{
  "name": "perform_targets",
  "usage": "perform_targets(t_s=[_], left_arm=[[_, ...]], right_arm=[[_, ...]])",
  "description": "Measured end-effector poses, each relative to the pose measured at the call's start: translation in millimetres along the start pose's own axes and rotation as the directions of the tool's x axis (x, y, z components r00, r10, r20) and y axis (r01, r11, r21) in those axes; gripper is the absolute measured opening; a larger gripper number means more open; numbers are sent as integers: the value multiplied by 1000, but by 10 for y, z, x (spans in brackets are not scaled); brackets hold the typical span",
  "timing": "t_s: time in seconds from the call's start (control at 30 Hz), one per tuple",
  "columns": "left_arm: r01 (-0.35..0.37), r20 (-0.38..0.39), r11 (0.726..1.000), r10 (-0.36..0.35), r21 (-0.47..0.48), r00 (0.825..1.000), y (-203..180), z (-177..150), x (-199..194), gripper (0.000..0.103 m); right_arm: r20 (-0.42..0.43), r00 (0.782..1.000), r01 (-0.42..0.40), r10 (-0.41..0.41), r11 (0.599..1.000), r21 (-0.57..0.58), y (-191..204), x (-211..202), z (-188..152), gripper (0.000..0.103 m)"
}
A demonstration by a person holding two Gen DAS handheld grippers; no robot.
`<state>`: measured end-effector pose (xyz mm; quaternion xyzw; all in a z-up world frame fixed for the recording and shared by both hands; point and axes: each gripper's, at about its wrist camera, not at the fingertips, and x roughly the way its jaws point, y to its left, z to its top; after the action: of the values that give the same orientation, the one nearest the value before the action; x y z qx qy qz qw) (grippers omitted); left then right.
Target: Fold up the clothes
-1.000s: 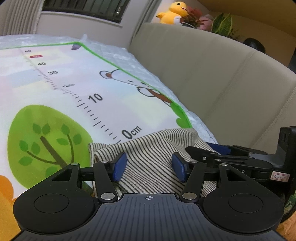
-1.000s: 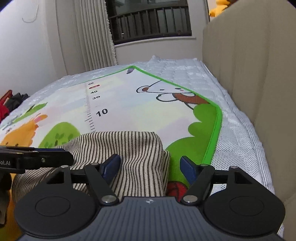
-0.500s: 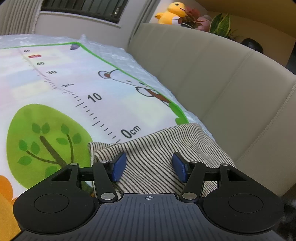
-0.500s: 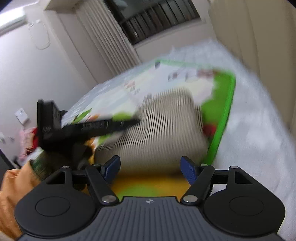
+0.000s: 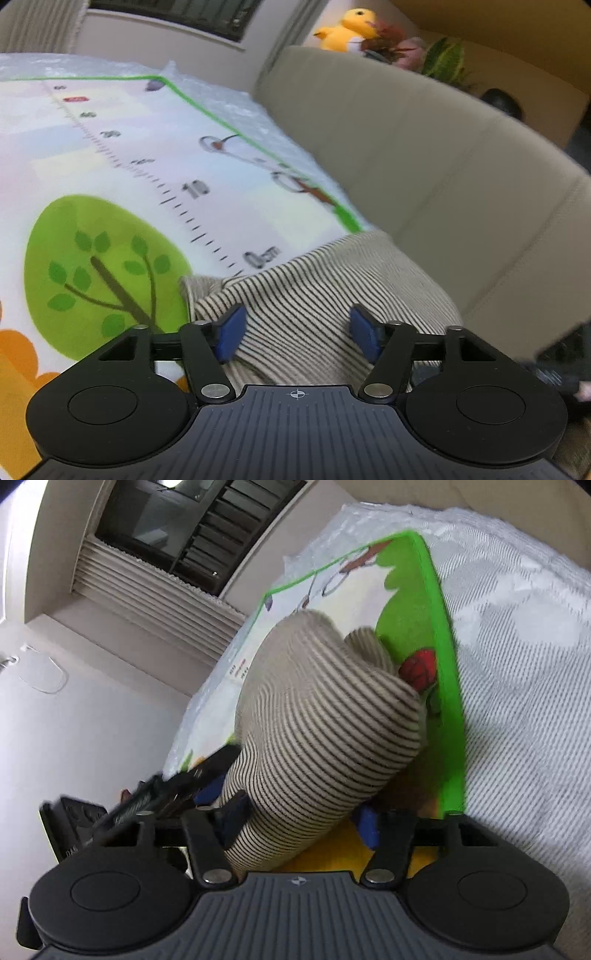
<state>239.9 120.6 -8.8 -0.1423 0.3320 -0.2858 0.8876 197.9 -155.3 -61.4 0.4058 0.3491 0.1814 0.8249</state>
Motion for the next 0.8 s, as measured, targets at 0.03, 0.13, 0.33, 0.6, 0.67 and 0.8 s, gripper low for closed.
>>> perform_targets(t_s=[0.03, 0.13, 0.33, 0.6, 0.67, 0.8], left_arm=[[2, 10, 1000, -2, 17, 1000, -7, 29, -58, 86], [-5, 46, 999, 4, 37, 999, 13, 139, -173, 91], [45, -18, 997, -44, 56, 999, -71, 288, 170, 96], [50, -147, 993, -34, 106, 989, -121, 247, 900, 94], [67, -150, 997, -60, 46, 987, -27, 165, 922, 93], [92, -150, 996, -93, -14, 984, -65, 17, 755, 88]], right_arm=[[17, 1000, 20, -19, 1000, -19, -10, -49, 63, 53], [91, 989, 130, -121, 986, -105, -19, -174, 315, 46], [150, 962, 267, -229, 907, -326, 114, -27, 552, 43], [191, 957, 269, -217, 911, -313, 142, -122, 401, 66], [160, 965, 242, -206, 935, -261, 39, -99, 365, 66], [146, 972, 222, -186, 933, -284, 28, 14, 477, 57]])
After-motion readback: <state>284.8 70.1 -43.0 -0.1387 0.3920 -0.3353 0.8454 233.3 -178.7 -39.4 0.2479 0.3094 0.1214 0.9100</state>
